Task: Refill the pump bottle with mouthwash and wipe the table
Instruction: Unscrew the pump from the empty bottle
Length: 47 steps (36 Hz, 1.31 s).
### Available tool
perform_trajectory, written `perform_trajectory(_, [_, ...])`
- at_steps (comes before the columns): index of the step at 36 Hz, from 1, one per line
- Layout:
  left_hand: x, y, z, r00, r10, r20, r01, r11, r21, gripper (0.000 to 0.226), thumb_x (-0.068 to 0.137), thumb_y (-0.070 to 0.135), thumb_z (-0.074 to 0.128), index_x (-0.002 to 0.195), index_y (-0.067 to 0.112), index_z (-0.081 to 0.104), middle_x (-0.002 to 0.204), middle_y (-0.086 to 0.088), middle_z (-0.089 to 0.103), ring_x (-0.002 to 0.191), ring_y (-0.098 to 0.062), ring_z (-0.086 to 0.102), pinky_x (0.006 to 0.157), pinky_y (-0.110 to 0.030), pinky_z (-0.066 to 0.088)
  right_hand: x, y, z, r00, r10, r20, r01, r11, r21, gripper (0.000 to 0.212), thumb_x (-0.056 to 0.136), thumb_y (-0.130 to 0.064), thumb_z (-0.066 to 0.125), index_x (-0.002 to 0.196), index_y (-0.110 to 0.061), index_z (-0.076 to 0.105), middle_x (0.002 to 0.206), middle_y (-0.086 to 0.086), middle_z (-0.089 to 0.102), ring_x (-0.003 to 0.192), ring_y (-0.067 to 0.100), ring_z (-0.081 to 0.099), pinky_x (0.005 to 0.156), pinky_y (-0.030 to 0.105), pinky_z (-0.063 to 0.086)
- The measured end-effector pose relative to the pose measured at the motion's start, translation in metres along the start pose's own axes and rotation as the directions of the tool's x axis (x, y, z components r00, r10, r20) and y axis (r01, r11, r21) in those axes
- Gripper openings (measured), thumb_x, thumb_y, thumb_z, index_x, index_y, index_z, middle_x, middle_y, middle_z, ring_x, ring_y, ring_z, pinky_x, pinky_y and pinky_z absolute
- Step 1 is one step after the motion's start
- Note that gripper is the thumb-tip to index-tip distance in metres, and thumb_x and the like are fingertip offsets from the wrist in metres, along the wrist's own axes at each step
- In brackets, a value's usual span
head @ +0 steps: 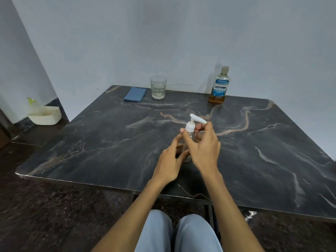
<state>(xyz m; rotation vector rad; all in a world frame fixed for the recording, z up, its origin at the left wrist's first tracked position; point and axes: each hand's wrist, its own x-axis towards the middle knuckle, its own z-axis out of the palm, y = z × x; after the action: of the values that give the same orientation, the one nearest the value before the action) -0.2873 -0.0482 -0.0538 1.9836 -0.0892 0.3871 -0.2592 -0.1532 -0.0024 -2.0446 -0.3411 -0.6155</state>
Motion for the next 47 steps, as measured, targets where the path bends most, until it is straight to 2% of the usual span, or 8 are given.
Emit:
perform_trajectory(3, [0.000, 0.000, 0.000, 1.000, 0.004, 0.001, -0.004, 1.000, 0.005, 0.053, 0.093, 0.024, 0.055, 0.130, 0.053, 0.030, 0.113, 0.015, 0.061, 0.106, 0.005, 0.057, 0.089, -0.019, 0.049, 0.000, -0.001, -0.001, 1.000, -0.003, 0.000, 0.003, 1.000, 0.004, 0.026, 0.082, -0.050, 0.060, 0.090, -0.033, 0.043, 0.090, -0.016, 0.057, 0.084, 0.001, 0.060, 0.078, 0.038, 0.049])
perform_trajectory(7, [-0.001, -0.001, 0.000, 1.000, 0.003, -0.003, -0.003, 1.000, 0.008, 0.054, 0.092, 0.021, 0.054, 0.134, 0.046, 0.031, 0.114, 0.011, 0.062, 0.106, 0.002, 0.058, 0.093, -0.027, 0.050, -0.004, 0.000, -0.001, 0.999, -0.023, 0.025, 0.023, 0.999, 0.023, 0.016, 0.088, -0.039, 0.056, 0.099, -0.029, 0.052, 0.097, -0.015, 0.056, 0.087, 0.004, 0.060, 0.076, 0.015, 0.037])
perform_trajectory(15, [0.000, -0.002, 0.001, 1.000, 0.004, -0.005, -0.004, 1.000, 0.023, 0.055, 0.093, 0.019, 0.053, 0.135, 0.047, 0.030, 0.113, 0.009, 0.065, 0.104, 0.000, 0.060, 0.092, -0.030, 0.051, -0.002, -0.007, -0.001, 0.999, 0.000, 0.035, 0.000, 1.000, 0.005, 0.055, 0.074, -0.070, 0.055, 0.113, -0.033, 0.043, 0.101, -0.019, 0.055, 0.086, -0.001, 0.057, 0.071, 0.022, 0.041])
perform_trajectory(21, [0.000, 0.000, 0.000, 1.000, 0.018, -0.025, -0.017, 0.999, 0.042, 0.063, 0.092, 0.025, 0.054, 0.116, 0.074, 0.022, 0.106, 0.020, 0.059, 0.102, 0.007, 0.057, 0.082, -0.013, 0.046, 0.000, -0.009, -0.002, 0.999, 0.023, 0.022, -0.023, 1.000, -0.001, 0.026, 0.084, -0.051, 0.059, 0.094, -0.033, 0.044, 0.090, -0.017, 0.056, 0.080, 0.001, 0.060, 0.076, 0.039, 0.052])
perform_trajectory(29, [-0.002, 0.001, 0.000, 1.000, -0.018, 0.000, 0.018, 1.000, 0.010, 0.052, 0.091, 0.036, 0.054, 0.138, 0.037, 0.032, 0.121, 0.002, 0.060, 0.110, -0.007, 0.058, 0.095, -0.038, 0.049, 0.005, -0.012, -0.014, 0.988, -0.060, 0.142, 0.069, 0.996, -0.059, 0.023, 0.096, -0.044, 0.042, 0.113, -0.030, 0.049, 0.100, -0.016, 0.062, 0.087, 0.002, 0.061, 0.078, 0.036, 0.052])
perform_trajectory(34, [-0.003, 0.000, 0.001, 1.000, -0.016, -0.021, 0.016, 1.000, 0.011, 0.065, 0.077, 0.065, 0.045, 0.136, 0.042, 0.030, 0.122, 0.003, 0.060, 0.109, -0.002, 0.056, 0.097, -0.031, 0.047, 0.021, -0.027, -0.025, 0.988, -0.108, 0.109, 0.111, 0.994, -0.022, 0.033, 0.099, -0.045, 0.033, 0.123, -0.028, 0.047, 0.107, -0.014, 0.059, 0.096, 0.008, 0.061, 0.076, 0.032, 0.049])
perform_trajectory(40, [-0.002, -0.003, 0.001, 0.999, -0.031, -0.010, 0.031, 0.999, 0.016, 0.069, 0.078, 0.066, 0.046, 0.139, 0.039, 0.031, 0.121, 0.005, 0.059, 0.108, -0.001, 0.056, 0.094, -0.024, 0.044, 0.044, -0.044, -0.039, 0.993, -0.105, 0.045, 0.094, 0.977, 0.192, 0.035, 0.100, -0.038, 0.035, 0.122, -0.016, 0.050, 0.094, -0.012, 0.057, 0.081, 0.010, 0.061, 0.076, 0.046, 0.054])
perform_trajectory(47, [-0.001, -0.003, 0.001, 0.999, -0.041, -0.012, 0.041, 0.999, 0.012, 0.065, 0.081, 0.060, 0.049, 0.139, 0.037, 0.032, 0.121, 0.005, 0.059, 0.110, -0.003, 0.056, 0.095, -0.025, 0.045, 0.052, -0.046, -0.042, 0.986, -0.163, 0.030, 0.156, 0.973, 0.168, 0.038, 0.100, -0.040, 0.034, 0.127, -0.016, 0.048, 0.097, -0.008, 0.059, 0.075, 0.007, 0.064, 0.072, 0.044, 0.055])
